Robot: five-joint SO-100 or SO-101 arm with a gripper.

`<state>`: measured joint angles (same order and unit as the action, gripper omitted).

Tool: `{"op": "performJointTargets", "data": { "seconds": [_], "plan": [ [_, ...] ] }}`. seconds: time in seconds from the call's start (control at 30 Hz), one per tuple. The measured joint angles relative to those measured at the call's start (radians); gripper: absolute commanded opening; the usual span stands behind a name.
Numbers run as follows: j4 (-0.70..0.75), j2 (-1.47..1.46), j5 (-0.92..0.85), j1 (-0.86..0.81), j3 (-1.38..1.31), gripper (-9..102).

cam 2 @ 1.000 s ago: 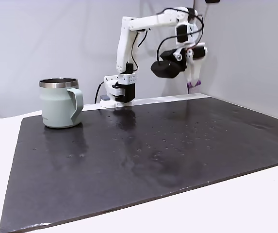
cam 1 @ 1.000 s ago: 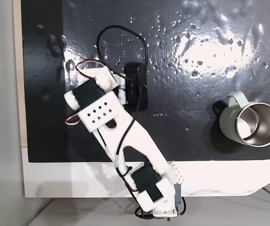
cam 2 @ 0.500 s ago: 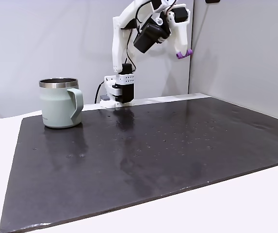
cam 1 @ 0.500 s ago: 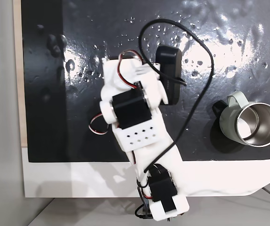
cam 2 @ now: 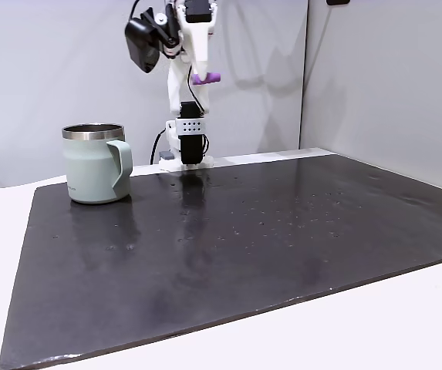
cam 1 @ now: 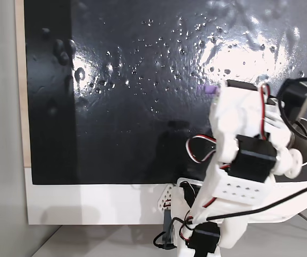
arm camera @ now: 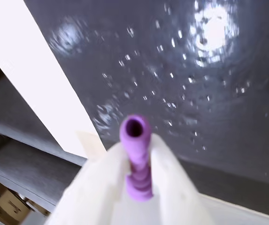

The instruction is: Grasp a pengrip and put it in the cup.

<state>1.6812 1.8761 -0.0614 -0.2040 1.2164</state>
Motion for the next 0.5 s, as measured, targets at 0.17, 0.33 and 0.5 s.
{"op": "performJointTargets", "data": {
  "seconds": [0.17, 0.33, 0.5],
  "plan": [
    [0.000, 0.025, -0.114, -0.189, 0.002, 0],
    [0.000, 0.046, -0.213, -0.374, 0.020, 0],
    [-0.012, 0.046, -0.282, -0.534, 0.029, 0]
  ]
}}
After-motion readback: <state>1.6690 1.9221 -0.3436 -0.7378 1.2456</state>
